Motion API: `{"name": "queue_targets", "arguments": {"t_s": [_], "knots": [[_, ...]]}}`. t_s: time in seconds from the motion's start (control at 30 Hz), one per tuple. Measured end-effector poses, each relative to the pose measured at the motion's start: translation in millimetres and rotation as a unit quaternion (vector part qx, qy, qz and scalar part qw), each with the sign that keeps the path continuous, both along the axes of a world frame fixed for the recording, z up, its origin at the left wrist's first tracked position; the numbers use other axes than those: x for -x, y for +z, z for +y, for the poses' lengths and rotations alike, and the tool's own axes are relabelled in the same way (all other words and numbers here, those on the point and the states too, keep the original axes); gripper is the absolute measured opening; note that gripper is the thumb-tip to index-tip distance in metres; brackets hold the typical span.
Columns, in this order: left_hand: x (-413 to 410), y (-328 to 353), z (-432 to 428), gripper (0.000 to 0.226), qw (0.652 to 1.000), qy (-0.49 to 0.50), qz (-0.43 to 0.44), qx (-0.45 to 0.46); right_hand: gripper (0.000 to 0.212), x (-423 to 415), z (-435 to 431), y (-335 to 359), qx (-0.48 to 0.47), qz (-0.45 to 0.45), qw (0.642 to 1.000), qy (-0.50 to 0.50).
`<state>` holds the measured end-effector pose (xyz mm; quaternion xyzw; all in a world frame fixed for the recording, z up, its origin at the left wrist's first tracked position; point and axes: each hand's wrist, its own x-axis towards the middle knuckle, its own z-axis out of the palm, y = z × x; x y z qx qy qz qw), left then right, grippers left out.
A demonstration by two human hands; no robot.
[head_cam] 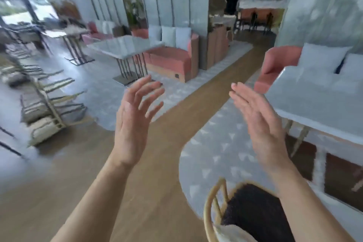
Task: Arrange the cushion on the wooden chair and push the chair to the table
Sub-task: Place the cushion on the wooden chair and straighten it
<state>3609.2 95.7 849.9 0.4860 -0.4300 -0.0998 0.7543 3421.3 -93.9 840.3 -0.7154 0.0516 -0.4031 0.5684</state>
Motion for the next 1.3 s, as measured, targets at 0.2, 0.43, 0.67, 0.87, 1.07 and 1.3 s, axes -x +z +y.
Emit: {"name": "queue_targets", "arguments": {"t_s": [0.2,0.43,0.67,0.87,1.07,1.3], "knots": [[-100.9,109.6,146.5,0.062,0.98,0.163,-0.083,0.078,0.085,-158.8,92.6,103.7,0.086,-0.1,0.978,0.164],[-219.8,128.8,282.3,0.034,0.941,0.308,-0.11,0.08,0.089,-337.6,207.5,121.9,0.095,-0.147,0.943,0.282],[-331.4,135.0,335.4,0.049,0.928,0.336,-0.158,0.042,0.091,-474.7,270.5,113.7,0.071,-0.136,0.932,0.327],[-461.3,109.0,348.5,0.047,0.919,0.357,-0.166,0.027,0.091,-608.9,281.2,96.4,0.06,-0.125,0.93,0.339],[-579.7,108.0,363.1,0.054,0.906,0.393,-0.158,0.001,0.095,-755.0,299.8,97.6,0.032,-0.122,0.922,0.367],[-694.4,103.1,432.8,0.06,0.873,0.467,-0.141,-0.005,0.092,-918.1,370.6,100.3,0.031,-0.127,0.895,0.426]]}}
